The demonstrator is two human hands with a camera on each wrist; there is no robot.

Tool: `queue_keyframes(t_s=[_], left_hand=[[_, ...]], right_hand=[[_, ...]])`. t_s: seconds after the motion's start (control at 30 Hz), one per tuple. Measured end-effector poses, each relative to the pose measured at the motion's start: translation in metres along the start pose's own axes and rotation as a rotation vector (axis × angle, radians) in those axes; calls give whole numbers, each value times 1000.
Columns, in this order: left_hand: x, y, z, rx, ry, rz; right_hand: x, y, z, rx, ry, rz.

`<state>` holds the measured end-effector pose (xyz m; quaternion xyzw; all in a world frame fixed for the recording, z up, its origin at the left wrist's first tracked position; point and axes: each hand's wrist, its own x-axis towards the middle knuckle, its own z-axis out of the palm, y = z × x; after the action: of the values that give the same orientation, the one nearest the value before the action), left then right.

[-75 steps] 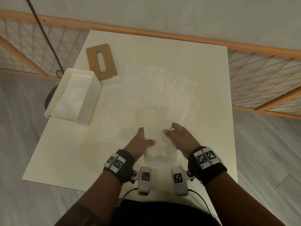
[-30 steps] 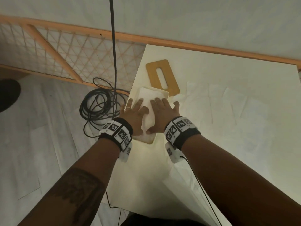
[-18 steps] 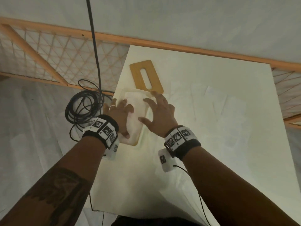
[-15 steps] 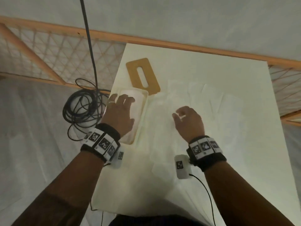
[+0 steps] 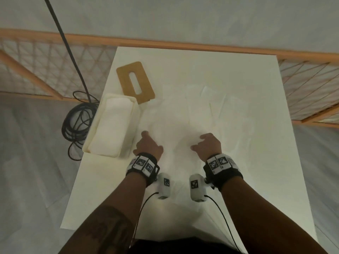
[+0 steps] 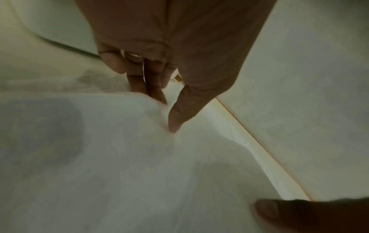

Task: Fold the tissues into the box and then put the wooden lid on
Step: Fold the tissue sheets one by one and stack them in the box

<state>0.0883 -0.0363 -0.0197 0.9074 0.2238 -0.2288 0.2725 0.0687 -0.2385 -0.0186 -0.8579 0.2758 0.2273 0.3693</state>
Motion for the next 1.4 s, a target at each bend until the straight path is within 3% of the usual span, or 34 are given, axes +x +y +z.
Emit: queue_keyframes(t_s=[0.1, 0.2, 0.27, 0.3, 0.37, 0.47, 0.53, 0.63, 0.8, 0.9, 1.1, 1.23, 1.3, 1.4], left_hand=[[-7, 11, -6, 174, 18, 74], [-30, 33, -13, 353, 140, 489], [-41, 46, -12, 419, 72, 744], [-44, 53, -13, 416, 9, 794], [-51, 63, -22, 282, -66, 758], [-56, 56, -28, -140, -244, 587], [-55, 42, -24, -447, -352, 430], [-47, 15, -10, -592, -422, 231], [-30, -23, 3, -712, -584, 200], [-26, -36, 3, -729, -604, 197], [-23, -45, 3, -499, -661, 291], [-30, -41, 8, -566, -658, 188], [-34, -40, 16, -516, -574, 212], [-41, -38, 24, -125, -357, 445]], right_hand=[[-9, 5, -21, -43, -51, -210], [-23, 5, -49, -112, -155, -461], [-30, 4, -67, -162, -261, -583], [-32, 3, -76, -172, -304, -624], [-35, 6, -95, -69, -337, -602], [-33, 31, -113, 316, -368, -324], [-34, 52, -109, 462, -464, -205], [-37, 67, -86, 650, -579, -158], [-29, 75, -61, 737, -326, -72], [-32, 80, -59, 695, -253, -86], [-40, 97, -59, 576, -350, -19], [-35, 100, -64, 624, -288, 140], [-29, 98, -67, 632, -229, 203], [-21, 91, -66, 533, -195, 189]])
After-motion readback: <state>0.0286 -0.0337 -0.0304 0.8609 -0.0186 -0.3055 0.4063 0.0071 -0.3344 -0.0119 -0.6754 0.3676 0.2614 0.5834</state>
